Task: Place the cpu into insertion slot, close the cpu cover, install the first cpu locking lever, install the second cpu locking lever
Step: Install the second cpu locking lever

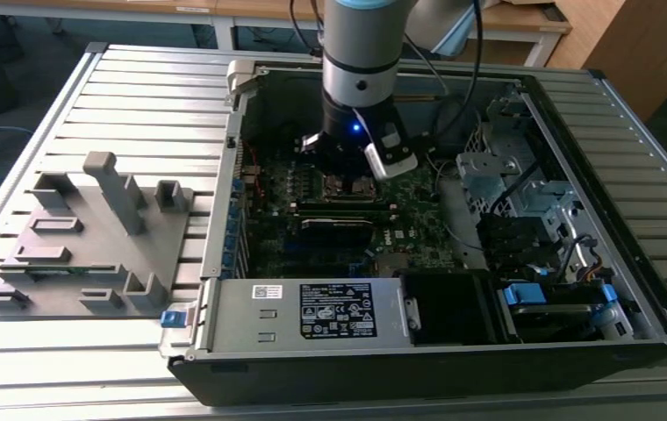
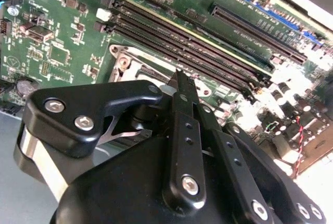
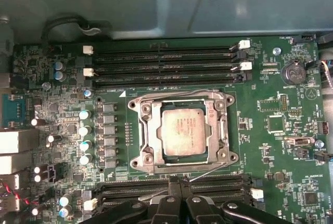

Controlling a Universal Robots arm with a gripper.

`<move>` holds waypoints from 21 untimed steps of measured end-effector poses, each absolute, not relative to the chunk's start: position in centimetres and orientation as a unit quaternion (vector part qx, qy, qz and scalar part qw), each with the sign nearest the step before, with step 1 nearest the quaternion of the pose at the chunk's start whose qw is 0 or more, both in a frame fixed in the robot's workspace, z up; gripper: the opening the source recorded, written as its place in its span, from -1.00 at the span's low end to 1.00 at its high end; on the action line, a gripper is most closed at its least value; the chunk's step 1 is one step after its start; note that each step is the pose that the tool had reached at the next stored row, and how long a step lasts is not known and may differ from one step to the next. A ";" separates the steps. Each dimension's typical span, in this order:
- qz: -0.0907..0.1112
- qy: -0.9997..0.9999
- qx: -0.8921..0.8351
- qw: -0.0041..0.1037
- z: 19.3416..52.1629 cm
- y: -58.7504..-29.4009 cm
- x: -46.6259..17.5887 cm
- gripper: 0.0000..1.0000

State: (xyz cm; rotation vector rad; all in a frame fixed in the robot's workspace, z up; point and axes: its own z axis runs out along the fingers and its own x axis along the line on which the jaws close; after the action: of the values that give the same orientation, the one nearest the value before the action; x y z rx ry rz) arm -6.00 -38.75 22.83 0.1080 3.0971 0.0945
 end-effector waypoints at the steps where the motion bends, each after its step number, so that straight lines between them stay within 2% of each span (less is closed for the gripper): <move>1: 0.030 0.999 0.035 0.021 22.8 -38.9 -6.0 -0.80; 21: 0.030 0.999 0.035 0.021 22.1 -39.3 -7.1 -0.80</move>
State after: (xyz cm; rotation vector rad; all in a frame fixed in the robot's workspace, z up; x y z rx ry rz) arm -7.13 -39.32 22.08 0.1071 3.0972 0.0926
